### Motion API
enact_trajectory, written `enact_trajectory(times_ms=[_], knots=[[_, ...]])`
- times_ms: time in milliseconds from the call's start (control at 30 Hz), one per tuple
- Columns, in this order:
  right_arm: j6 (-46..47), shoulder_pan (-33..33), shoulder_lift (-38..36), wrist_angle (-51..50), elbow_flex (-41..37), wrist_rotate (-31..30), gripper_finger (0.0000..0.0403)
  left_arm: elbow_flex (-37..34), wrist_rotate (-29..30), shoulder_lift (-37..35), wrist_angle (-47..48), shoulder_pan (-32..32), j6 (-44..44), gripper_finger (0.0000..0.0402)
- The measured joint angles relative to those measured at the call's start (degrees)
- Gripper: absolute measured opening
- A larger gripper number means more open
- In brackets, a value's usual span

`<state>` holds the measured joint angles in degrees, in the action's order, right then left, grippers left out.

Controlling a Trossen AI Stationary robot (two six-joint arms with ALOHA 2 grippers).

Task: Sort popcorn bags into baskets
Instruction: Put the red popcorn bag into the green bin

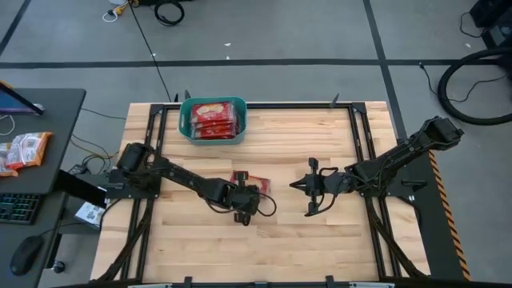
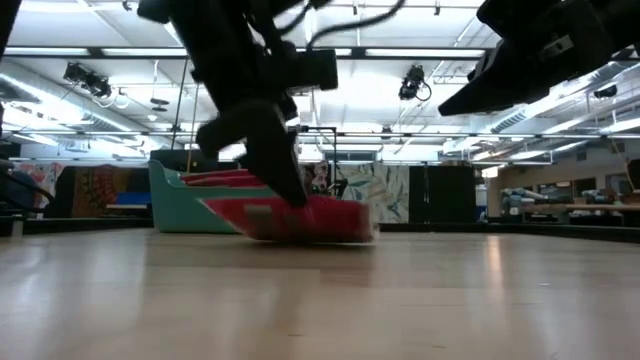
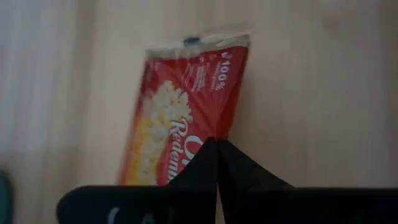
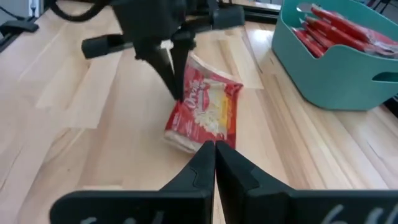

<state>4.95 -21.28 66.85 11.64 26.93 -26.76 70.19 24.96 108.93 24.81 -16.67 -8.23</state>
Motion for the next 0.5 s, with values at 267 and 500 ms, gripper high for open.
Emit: enact_trajectory(times_ms=[267,500], knots=[[0.0,0.0,0.0,-0.2,0.0,-0.6,0.0018,0.1,6.5,-10.4,7.8,-0.1,-0.9,0.0001],[0.0,0.0,0.0,0.1,0.0,-0.6,0.0018,0.2,15.6,-19.2,15.4,1.5,-0.4,0.0001]])
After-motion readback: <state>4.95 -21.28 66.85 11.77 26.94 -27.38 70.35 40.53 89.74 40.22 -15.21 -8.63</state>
